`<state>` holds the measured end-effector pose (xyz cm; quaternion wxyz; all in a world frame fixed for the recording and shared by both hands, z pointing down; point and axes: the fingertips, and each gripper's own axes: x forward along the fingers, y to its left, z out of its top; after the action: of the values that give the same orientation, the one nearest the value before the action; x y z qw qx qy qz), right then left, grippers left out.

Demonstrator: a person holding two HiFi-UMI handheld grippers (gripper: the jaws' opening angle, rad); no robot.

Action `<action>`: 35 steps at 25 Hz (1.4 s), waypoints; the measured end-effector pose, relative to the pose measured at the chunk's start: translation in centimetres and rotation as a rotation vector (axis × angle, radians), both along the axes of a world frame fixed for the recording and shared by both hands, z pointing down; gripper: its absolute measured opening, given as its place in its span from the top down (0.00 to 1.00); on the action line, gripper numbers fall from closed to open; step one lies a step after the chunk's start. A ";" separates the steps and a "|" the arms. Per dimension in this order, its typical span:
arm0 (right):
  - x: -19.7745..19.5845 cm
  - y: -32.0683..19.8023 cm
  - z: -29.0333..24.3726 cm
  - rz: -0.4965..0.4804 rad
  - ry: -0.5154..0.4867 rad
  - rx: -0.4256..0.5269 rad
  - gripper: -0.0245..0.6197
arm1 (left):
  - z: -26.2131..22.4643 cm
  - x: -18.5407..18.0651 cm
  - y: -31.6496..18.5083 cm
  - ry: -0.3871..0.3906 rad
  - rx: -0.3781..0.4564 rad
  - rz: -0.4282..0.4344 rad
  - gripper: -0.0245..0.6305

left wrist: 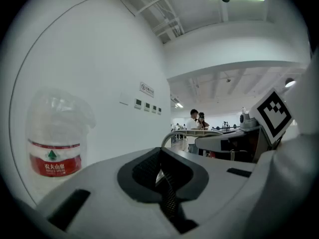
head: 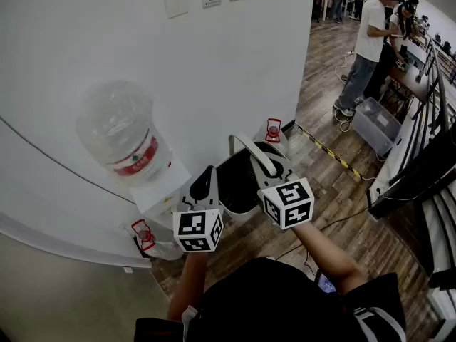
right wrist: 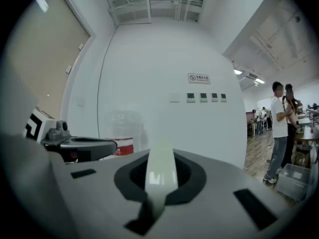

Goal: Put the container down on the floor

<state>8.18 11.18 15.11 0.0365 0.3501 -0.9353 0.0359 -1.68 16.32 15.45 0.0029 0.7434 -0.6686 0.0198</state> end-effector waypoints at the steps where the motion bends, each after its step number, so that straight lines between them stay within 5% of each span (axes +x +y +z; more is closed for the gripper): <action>1: 0.1 0.0 0.1 0.000 -0.001 -0.002 0.92 | 0.0 0.0 0.0 0.001 -0.002 0.000 0.93; 35: 5.2 -4.8 2.6 -0.115 -0.003 -0.046 0.92 | 2.4 5.8 -2.9 0.024 -0.049 -0.117 0.93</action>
<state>13.42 6.36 17.74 0.0452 0.2949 -0.9528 0.0555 4.08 13.43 17.81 0.0302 0.7028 -0.7102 0.0269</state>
